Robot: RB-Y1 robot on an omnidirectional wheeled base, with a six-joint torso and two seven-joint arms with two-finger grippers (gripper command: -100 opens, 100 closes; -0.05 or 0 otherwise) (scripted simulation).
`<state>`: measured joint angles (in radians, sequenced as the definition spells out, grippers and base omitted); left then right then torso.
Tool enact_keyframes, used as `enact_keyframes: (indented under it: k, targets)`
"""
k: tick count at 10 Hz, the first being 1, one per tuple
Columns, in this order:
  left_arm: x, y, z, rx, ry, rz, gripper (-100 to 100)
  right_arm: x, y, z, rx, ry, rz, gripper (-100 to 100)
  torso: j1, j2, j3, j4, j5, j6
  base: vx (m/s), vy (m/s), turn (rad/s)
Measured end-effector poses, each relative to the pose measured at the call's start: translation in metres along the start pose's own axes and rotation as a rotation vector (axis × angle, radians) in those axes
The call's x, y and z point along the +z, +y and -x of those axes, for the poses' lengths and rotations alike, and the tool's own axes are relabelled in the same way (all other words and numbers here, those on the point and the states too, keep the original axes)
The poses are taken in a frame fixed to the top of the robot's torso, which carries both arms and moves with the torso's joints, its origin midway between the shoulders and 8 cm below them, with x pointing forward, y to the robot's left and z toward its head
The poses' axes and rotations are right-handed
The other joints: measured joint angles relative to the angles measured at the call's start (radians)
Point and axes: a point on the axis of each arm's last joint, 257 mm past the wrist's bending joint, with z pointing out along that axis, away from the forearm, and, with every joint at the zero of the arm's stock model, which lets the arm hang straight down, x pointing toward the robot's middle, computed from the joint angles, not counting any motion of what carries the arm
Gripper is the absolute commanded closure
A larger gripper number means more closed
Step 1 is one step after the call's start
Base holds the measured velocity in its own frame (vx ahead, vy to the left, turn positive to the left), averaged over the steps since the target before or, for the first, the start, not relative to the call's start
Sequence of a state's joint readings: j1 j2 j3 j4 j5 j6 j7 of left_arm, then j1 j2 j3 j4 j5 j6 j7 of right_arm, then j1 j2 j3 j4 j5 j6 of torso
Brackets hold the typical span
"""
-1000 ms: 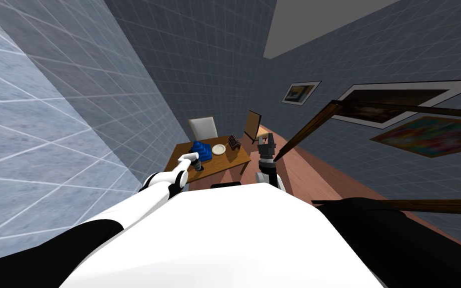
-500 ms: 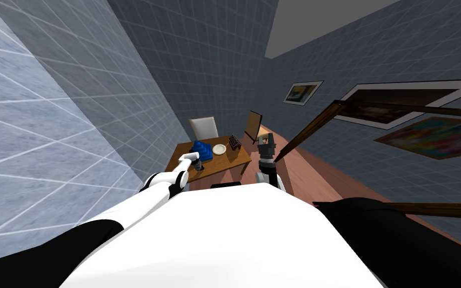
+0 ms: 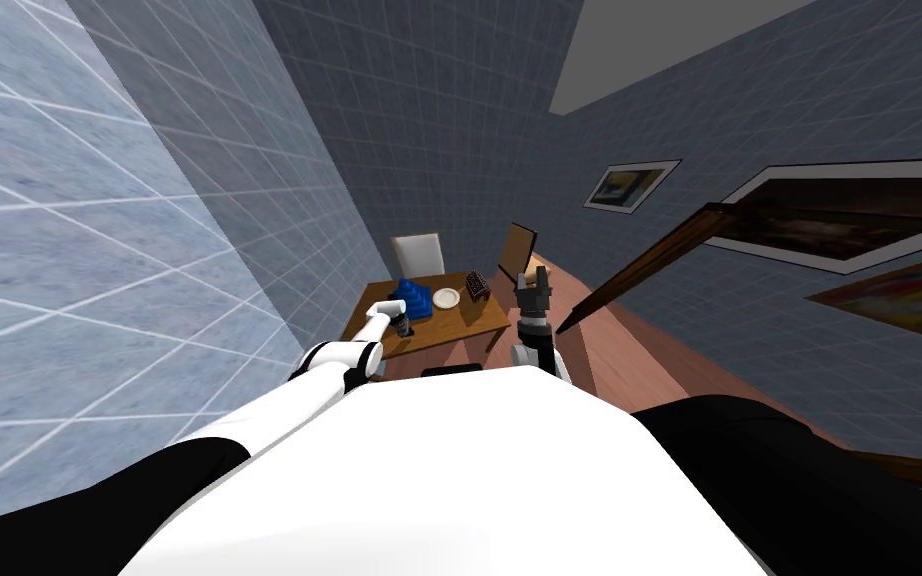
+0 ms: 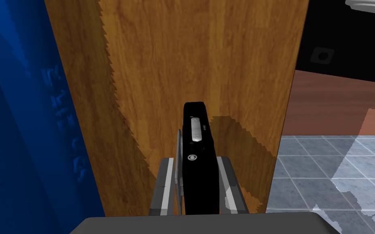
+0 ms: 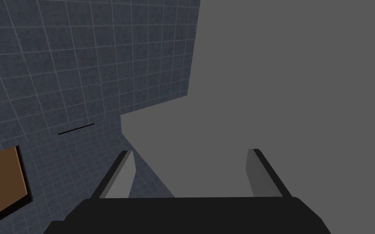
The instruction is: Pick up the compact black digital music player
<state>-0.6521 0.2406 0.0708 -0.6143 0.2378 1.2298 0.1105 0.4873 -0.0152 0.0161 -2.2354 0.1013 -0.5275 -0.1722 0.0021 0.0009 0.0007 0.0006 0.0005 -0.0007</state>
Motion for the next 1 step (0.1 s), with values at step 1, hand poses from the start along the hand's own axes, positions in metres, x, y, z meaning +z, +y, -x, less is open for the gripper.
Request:
enact_keyframes:
  k: [1]
  targets:
    - [-0.001, 0.0001, -0.0011, 0.0, 0.0, 0.001, 0, 0.0, 0.0, 0.0, 0.0, 0.0, 0.0, 0, 0.0, 0.0, 0.0, 0.0, 0.0, 0.0, 0.0, 0.0, 0.0]
